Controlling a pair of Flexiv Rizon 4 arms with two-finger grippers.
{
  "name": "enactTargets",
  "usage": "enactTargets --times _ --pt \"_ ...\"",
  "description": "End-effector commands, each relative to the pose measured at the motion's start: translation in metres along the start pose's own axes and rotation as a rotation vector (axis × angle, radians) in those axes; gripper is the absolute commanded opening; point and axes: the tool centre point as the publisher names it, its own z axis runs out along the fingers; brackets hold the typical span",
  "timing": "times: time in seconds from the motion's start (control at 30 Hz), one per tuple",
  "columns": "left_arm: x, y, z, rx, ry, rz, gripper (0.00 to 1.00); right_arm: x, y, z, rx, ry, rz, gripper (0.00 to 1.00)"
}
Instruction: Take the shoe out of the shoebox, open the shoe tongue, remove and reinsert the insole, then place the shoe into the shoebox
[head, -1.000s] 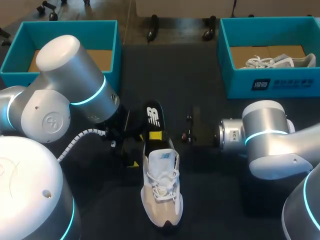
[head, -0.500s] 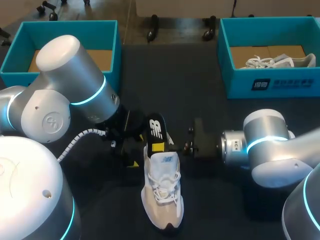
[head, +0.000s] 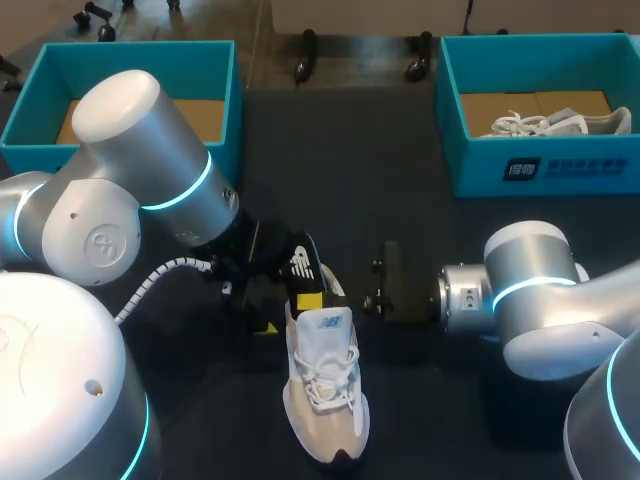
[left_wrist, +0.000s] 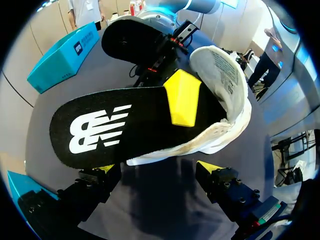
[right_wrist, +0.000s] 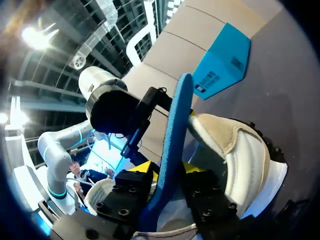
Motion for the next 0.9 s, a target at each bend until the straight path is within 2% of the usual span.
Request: enactTargets --times 0.03,0.17,0.4,0.9 --pt "0.001 0.001 0.000 0.000 -0.001 0.001 1.00 0.005 0.007 0.003 0.025 -0.010 -0.017 0.44" --pt "0.001 0.001 0.000 0.000 -0.001 0.001 1.00 0.009 0.012 0.005 0.047 -0.019 -0.035 0.41" --pt "0.001 0.001 0.000 0.000 -0.001 0.001 1.00 0.008 0.016 0.002 0.058 -0.043 -0.030 0.42" --pt "0.001 0.001 0.000 0.000 -0.001 0.001 1.00 -0.017 0.023 -0.018 0.024 -0.110 0.057 0.44"
